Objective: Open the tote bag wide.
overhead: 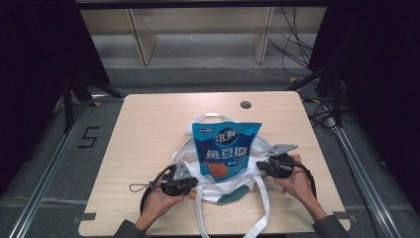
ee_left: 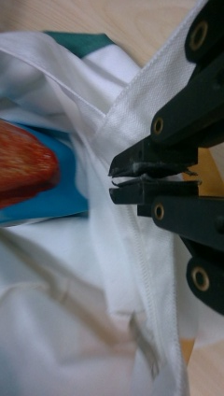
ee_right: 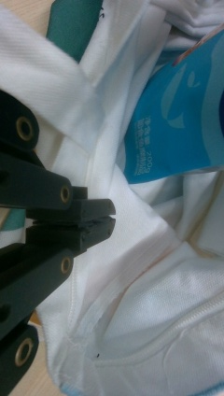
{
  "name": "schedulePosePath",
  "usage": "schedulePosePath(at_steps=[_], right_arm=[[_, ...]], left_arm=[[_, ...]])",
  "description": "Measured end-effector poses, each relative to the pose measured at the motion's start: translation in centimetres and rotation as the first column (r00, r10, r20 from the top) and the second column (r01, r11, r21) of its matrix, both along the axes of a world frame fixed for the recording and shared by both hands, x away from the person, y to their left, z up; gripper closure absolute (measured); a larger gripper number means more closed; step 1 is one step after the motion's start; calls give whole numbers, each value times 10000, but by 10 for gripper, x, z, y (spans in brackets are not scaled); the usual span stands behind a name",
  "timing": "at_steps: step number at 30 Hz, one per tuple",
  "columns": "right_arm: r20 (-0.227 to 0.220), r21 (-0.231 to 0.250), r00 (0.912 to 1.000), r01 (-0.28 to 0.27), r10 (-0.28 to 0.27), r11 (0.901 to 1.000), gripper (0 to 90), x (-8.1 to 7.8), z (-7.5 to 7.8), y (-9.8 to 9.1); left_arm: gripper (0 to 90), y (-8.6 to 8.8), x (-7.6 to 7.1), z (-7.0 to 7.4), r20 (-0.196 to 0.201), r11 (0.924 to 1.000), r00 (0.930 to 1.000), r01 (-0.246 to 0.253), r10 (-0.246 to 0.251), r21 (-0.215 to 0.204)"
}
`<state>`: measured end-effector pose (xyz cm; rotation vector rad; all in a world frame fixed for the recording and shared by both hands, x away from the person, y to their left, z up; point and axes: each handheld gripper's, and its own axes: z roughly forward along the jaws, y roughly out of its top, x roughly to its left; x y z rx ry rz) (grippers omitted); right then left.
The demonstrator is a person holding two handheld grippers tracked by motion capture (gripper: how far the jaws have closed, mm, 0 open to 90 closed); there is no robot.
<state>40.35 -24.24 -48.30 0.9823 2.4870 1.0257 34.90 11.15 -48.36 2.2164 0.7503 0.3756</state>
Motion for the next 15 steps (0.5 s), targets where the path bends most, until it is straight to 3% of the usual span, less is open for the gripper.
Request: schedulePosePath(at_steps=[1,2,3,4,5,6,7,8,9,10,12,13,14,15], right_arm=[[211,55,9998,38,-39,10000,880,0,1,-1],[-17,-50,10000,-32,32,10000,874,-2,7,-2],[440,196,9990,-43,34,9998,868,-2,9,-2],[409,200,9991,-108,99,9997,867,-3,14,-3],[474,275,9989,-73,60,9996,866,-5,18,-4],[657,266,9978,-133,115,9996,865,-6,21,-5],[744,299,9972,-94,71,9995,865,-7,23,-5],[610,350,9981,-82,60,9994,865,-7,23,-5],[665,170,9978,-62,51,9998,864,-7,23,-6],[466,162,9989,2,-10,9999,862,-8,21,-5],[313,-124,9995,70,-66,9999,860,-4,13,-5],[325,-41,9989,345,-343,9994,862,-2,6,-4],[33,-366,9997,243,-242,9990,866,0,5,-5],[123,-305,9993,356,-352,9989,869,3,-2,-5]], left_arm=[[786,2,-1,4,141,9997,9999,-65,69,-221],[773,5,-2,9,347,9994,9992,-168,179,-317],[755,7,-2,12,571,9986,9975,-385,406,-365],[747,12,-1,15,839,9969,9942,-637,673,-454],[747,18,1,20,1085,9959,9903,-837,869,-330],[747,24,5,24,1351,9906,9824,-1216,1291,-626],[748,30,7,26,1312,9853,9785,-1487,1588,-836],[754,36,11,27,1564,9832,9718,-1669,1768,-744],[765,41,15,27,1849,9856,9684,-1600,1676,-555],[773,47,20,24,1844,9822,9649,-1808,1872,-509],[804,55,31,14,1427,9798,9700,-1898,1970,-623],[817,56,35,10,1409,9805,9705,-1919,1959,-416],[826,56,40,2,1257,9832,9753,-1824,1817,-60],[827,54,42,-3,1078,9808,9751,-1948,1938,-16]])
